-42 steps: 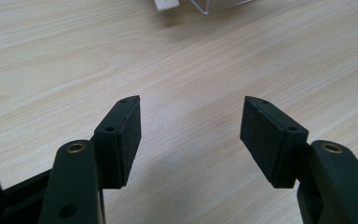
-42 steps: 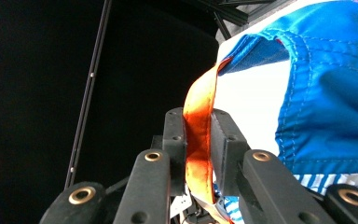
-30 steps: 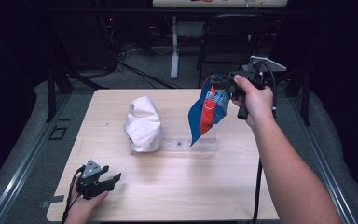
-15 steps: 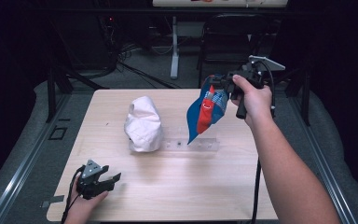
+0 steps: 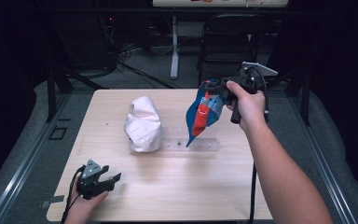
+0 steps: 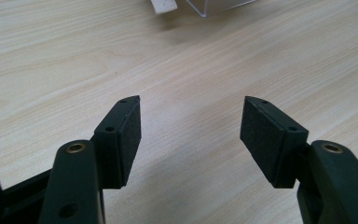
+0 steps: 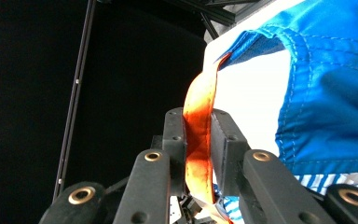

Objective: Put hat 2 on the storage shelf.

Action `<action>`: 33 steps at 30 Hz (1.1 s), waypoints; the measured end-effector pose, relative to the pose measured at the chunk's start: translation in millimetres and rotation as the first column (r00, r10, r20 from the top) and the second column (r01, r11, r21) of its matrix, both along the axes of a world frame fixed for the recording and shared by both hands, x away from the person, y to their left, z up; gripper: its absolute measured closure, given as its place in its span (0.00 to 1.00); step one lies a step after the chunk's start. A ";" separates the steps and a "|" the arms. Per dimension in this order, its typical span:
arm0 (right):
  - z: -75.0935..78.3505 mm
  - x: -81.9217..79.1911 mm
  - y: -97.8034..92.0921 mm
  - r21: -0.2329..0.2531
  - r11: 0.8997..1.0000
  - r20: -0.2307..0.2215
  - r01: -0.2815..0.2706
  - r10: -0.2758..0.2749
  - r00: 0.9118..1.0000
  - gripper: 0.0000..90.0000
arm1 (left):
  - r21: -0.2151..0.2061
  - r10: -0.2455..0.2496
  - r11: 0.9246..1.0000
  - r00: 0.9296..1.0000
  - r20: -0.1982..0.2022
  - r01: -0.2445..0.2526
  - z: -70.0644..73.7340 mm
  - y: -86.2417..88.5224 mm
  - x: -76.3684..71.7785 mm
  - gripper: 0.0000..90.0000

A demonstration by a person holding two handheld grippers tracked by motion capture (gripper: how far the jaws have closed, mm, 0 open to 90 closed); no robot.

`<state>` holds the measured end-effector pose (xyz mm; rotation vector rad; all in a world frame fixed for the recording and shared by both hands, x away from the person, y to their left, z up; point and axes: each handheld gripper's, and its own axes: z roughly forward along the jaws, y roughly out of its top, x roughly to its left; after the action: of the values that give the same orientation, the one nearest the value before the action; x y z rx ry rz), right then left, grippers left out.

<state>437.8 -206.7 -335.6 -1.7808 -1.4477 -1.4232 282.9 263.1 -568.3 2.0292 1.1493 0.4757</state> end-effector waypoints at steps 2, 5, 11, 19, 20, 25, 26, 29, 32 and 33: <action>-1.2 -0.1 1.0 -0.006 1.000 -0.002 -0.010 0.010 1.000 0.86 | 0.001 -0.001 1.000 1.000 0.002 0.001 0.2 0.2 -0.1 0.43; -7.1 -1.3 5.7 -0.005 1.000 -0.009 -0.010 0.010 1.000 0.86 | 0.001 0.002 1.000 1.000 0.008 -0.002 -0.3 0.2 -0.3 0.43; -20.4 -2.4 6.8 -0.013 1.000 -0.024 -0.027 0.027 0.999 0.86 | 0.004 0.000 1.000 1.000 0.008 0.000 -0.5 0.3 -0.3 0.43; -36.3 -4.2 6.5 -0.010 1.000 -0.043 -0.025 0.025 0.999 0.86 | 0.005 0.000 1.000 1.000 0.006 0.000 -0.9 0.1 0.0 0.43; -37.5 -4.5 6.6 -0.015 1.000 -0.048 -0.022 0.022 0.999 0.86 | 0.001 0.002 1.000 1.000 0.007 -0.002 -1.0 -0.1 -0.1 0.43; -45.5 -7.2 6.4 -0.025 0.999 -0.063 -0.029 0.028 0.998 0.86 | 0.003 0.001 1.000 1.000 0.005 -0.002 -1.1 -0.2 -0.1 0.43; -47.2 -7.6 5.7 -0.029 0.999 -0.060 -0.040 0.038 0.997 0.86 | 0.008 -0.002 1.000 1.000 -0.002 0.002 -0.5 0.0 -0.2 0.43; -49.3 -8.9 4.9 -0.030 0.999 -0.059 -0.043 0.042 0.997 0.85 | 0.007 -0.001 1.000 1.000 -0.002 0.001 -0.6 -0.1 -0.3 0.43; -49.1 -9.8 4.1 -0.033 0.999 -0.057 -0.039 0.037 0.998 0.84 | 0.004 0.002 1.000 1.000 0.004 -0.002 -1.2 -0.4 -0.3 0.43; -48.8 -10.8 2.2 -0.034 0.999 -0.055 -0.041 0.039 0.998 0.83 | 0.004 0.003 1.000 1.000 0.004 -0.003 -1.2 -0.2 -0.3 0.43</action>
<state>427.0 -204.5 -384.4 -1.7878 -1.4803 -1.3269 282.6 262.9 -569.5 2.0298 1.1500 0.4840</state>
